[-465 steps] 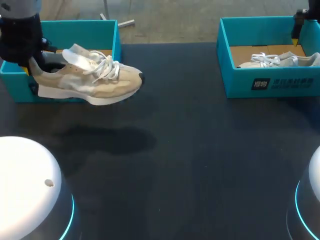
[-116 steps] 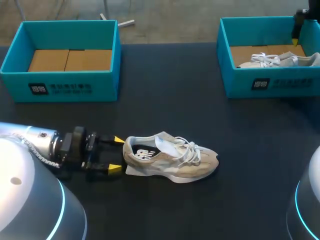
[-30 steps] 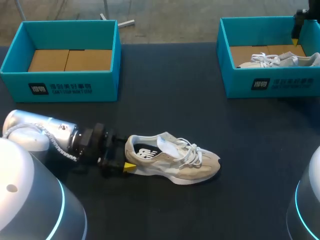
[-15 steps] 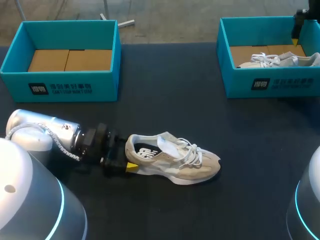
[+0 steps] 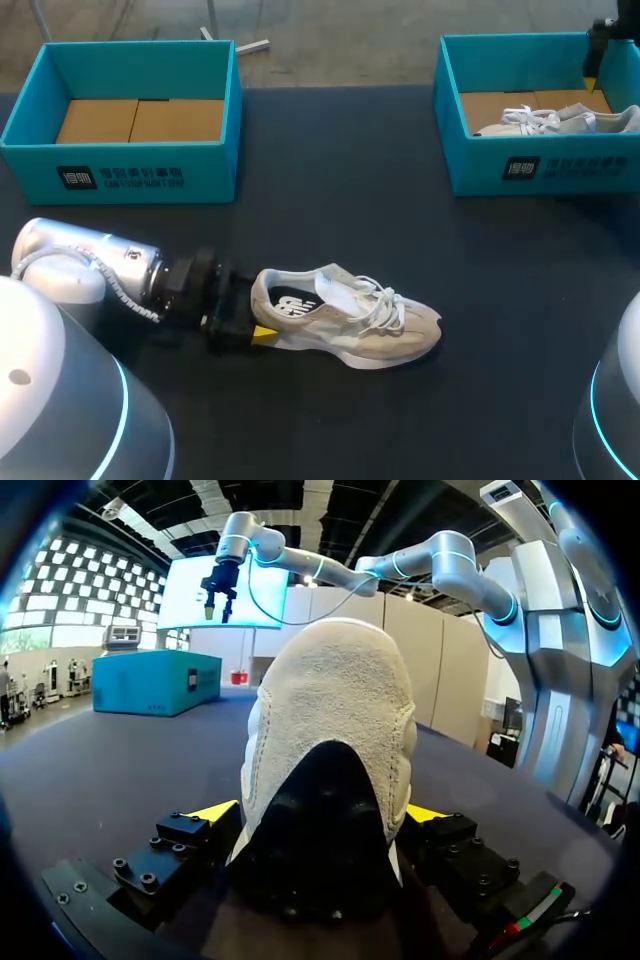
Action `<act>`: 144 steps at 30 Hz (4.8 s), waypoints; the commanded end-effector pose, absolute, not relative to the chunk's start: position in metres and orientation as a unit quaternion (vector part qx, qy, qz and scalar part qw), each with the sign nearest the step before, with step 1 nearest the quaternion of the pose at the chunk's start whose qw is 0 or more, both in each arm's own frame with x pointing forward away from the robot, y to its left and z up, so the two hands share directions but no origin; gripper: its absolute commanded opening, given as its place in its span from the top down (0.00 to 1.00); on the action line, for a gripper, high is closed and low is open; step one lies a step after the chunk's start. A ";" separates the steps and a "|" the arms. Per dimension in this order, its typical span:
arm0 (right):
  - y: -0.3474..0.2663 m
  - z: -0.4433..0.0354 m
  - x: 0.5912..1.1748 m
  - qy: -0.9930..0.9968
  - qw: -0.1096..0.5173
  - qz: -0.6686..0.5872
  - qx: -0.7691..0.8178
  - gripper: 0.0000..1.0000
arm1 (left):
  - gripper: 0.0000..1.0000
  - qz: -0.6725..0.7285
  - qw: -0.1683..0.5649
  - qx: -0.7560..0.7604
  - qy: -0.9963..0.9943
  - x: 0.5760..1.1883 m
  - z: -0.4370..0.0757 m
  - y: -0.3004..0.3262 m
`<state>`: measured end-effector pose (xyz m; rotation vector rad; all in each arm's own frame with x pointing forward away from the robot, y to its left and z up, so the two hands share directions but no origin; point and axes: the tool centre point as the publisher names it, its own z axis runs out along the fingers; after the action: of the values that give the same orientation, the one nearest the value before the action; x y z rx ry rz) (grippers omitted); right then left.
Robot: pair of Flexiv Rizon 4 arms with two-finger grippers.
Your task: Take the shoe out of the shoebox, open the shoe tongue, remove and reinsert the insole, then place the shoe into the shoebox
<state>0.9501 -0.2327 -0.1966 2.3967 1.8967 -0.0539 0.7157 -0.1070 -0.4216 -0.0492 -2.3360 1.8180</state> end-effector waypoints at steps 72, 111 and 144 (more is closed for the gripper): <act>-0.233 -0.197 0.950 0.620 0.043 -0.017 0.784 0.00 | 0.60 0.593 0.112 -0.036 -0.797 0.707 -0.428 -0.126; -0.170 -0.177 0.915 0.588 0.051 -0.023 0.807 0.00 | 1.00 0.599 0.117 -0.043 -0.791 0.706 -0.430 -0.124; -0.093 -0.175 0.861 0.559 0.039 0.023 0.828 0.00 | 1.00 0.599 0.117 -0.043 -0.791 0.706 -0.430 -0.124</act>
<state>0.8607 -0.0933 -0.1743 2.5380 1.7156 0.0681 0.7068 -0.1242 -0.4254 -0.1276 -2.3150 1.7564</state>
